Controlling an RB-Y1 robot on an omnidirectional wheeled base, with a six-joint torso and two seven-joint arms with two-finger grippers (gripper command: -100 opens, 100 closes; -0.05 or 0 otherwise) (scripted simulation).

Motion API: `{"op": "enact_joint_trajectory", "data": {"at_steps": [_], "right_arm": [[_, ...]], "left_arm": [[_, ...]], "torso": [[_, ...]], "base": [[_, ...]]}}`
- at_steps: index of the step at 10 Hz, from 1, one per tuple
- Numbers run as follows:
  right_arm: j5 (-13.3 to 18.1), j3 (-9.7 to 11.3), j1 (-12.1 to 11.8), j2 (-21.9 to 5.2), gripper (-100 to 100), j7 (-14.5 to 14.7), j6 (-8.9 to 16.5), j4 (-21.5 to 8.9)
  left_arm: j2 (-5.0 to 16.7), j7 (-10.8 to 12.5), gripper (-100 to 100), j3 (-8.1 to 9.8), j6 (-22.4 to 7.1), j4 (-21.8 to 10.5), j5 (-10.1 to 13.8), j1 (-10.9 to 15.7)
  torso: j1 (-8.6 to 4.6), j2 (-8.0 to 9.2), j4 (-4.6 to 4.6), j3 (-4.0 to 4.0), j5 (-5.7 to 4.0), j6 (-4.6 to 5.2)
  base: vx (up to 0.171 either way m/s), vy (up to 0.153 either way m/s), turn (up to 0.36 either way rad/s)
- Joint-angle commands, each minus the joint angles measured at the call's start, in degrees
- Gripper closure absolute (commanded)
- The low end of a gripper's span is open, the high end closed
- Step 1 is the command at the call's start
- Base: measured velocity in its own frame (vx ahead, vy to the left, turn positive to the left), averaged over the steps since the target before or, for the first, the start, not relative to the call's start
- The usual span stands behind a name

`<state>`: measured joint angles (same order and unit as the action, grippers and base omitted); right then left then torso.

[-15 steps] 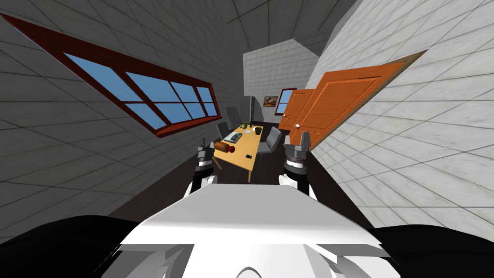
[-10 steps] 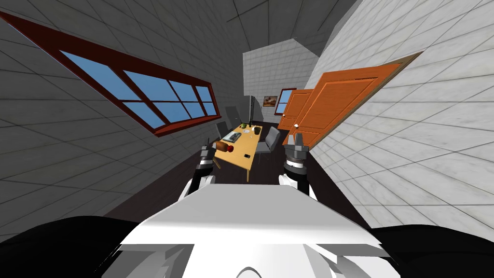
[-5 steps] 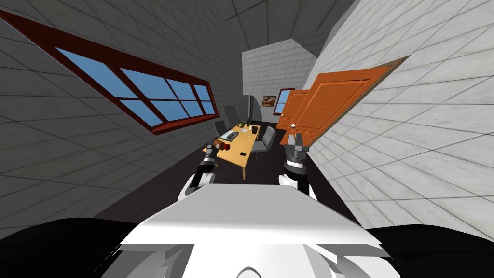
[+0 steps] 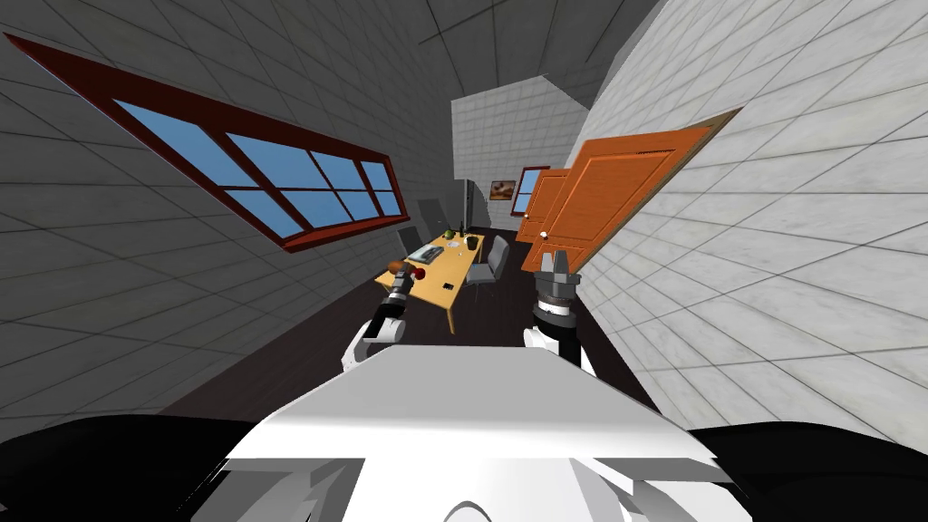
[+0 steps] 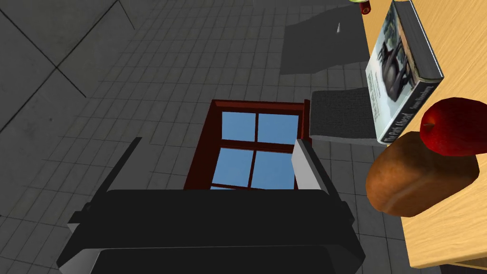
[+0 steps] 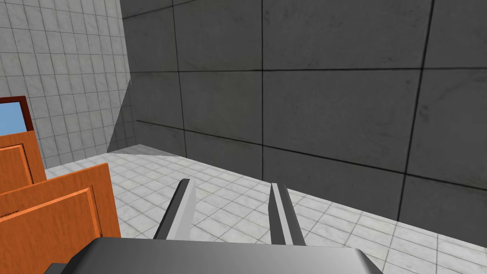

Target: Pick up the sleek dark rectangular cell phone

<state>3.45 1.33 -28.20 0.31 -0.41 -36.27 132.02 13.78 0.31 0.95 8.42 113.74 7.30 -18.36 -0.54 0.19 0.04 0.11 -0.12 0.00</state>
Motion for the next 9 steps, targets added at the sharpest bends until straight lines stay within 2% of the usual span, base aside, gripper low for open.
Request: {"op": "enact_joint_trajectory", "data": {"at_steps": [1,3,4,5,6,8,9], "right_arm": [[0.00,0.00,0.00,0.00,0,0.00,0.00,0.00],[0.00,0.00,0.00,0.00,0,0.00,0.00,0.00],[0.00,0.00,0.00,0.00,0,0.00,0.00,0.00],[0.00,0.00,0.00,0.00,0,0.00,0.00,0.00],[0.00,0.00,0.00,0.00,0,0.00,0.00,0.00],[0.00,-0.01,-0.01,-0.01,0,0.00,0.00,0.00],[0.00,0.00,-0.01,0.00,0,0.00,0.00,0.00]], "left_arm": [[-0.15,-0.58,-100,-0.23,-1.72,-1.46,0.34,1.21],[0.64,-1.63,-100,-0.33,-5.78,-4.59,2.31,3.70],[0.64,-1.63,-100,-0.33,-6.33,-4.59,2.31,3.70],[1.04,-2.23,-100,-0.37,-8.56,-6.25,3.35,4.90],[1.04,-2.23,-100,-0.37,-8.79,-6.25,3.35,4.90],[1.96,-3.56,-100,-0.42,-12.85,-9.61,5.53,7.15],[1.96,-3.56,-100,-0.42,-14.06,-9.75,5.53,7.15]], "torso": [[0.00,0.00,0.00,0.00,0.00,0.00],[-0.11,-0.09,-0.01,-0.05,-0.02,0.00],[-0.19,-0.04,-0.01,-0.02,-0.05,0.00],[0.01,-0.03,0.00,-0.01,-0.02,-0.01],[0.08,-0.05,-0.01,-0.02,0.01,0.00],[0.17,-0.16,-0.03,-0.09,0.03,-0.01],[-0.06,-0.22,-0.04,-0.12,-0.02,0.00]], "base": [[-0.043,-0.131,0.006],[-0.036,-0.186,-0.011],[-0.049,-0.130,0.002],[-0.040,-0.119,-0.015],[-0.015,-0.087,-0.004],[0.001,-0.138,-0.019],[0.010,-0.136,0.003]]}}
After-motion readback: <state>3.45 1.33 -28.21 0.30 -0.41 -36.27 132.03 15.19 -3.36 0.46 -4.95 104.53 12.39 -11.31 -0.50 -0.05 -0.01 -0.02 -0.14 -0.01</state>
